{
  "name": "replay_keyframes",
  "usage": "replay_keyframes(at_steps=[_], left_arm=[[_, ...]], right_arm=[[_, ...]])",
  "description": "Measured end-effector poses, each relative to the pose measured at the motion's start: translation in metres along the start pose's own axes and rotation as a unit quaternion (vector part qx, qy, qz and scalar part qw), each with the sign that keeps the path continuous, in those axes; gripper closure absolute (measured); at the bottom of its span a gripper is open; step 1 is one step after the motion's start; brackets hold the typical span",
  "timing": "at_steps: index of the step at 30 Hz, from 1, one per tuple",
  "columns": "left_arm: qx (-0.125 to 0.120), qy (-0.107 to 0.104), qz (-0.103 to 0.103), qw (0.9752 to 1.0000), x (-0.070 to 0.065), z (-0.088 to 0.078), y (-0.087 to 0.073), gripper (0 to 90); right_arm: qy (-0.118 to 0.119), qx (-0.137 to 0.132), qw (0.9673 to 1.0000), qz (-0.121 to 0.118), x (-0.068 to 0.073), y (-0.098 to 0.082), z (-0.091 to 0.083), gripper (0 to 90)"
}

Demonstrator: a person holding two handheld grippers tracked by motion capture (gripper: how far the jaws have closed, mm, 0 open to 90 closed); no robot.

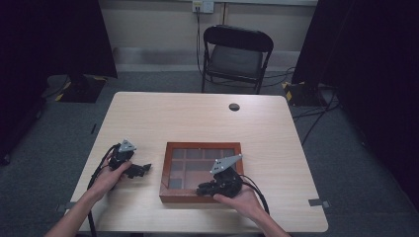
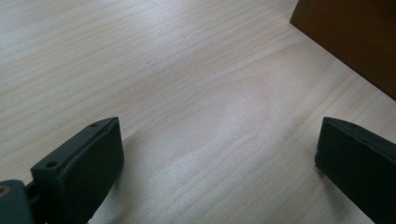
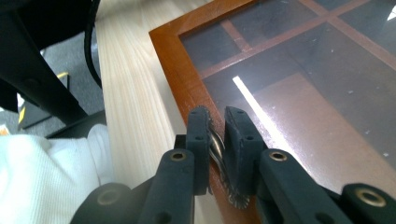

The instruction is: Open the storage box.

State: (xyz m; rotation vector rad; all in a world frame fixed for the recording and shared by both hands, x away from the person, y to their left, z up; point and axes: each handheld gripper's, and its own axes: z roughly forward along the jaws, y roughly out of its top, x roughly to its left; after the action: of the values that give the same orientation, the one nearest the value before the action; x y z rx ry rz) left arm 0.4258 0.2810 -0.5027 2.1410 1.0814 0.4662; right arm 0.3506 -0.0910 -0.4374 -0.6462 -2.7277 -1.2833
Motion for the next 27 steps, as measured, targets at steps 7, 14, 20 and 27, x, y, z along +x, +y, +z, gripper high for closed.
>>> replay_keyframes(at_steps=[7,14,20,27], left_arm=[[0.0,0.0,0.0,1.0,0.0,0.0,0.0,0.5],[0.0,0.0,0.0,1.0,0.0,0.0,0.0,0.6],[0.0,0.0,0.0,1.0,0.0,0.0,0.0,0.6],[0.0,0.0,0.0,1.0,0.0,0.0,0.0,0.6]], right_arm=[[0.0,-0.005,1.0,-0.005,-0.0001,-0.0012,0.0001,81.2],[0.002,0.002,1.0,-0.008,-0.0002,0.0008,-0.0001,81.5],[0.003,0.01,0.9999,-0.007,0.0,0.003,-0.0005,81.5],[0.004,0.007,1.0,-0.005,-0.0002,0.0047,-0.0018,81.5]])
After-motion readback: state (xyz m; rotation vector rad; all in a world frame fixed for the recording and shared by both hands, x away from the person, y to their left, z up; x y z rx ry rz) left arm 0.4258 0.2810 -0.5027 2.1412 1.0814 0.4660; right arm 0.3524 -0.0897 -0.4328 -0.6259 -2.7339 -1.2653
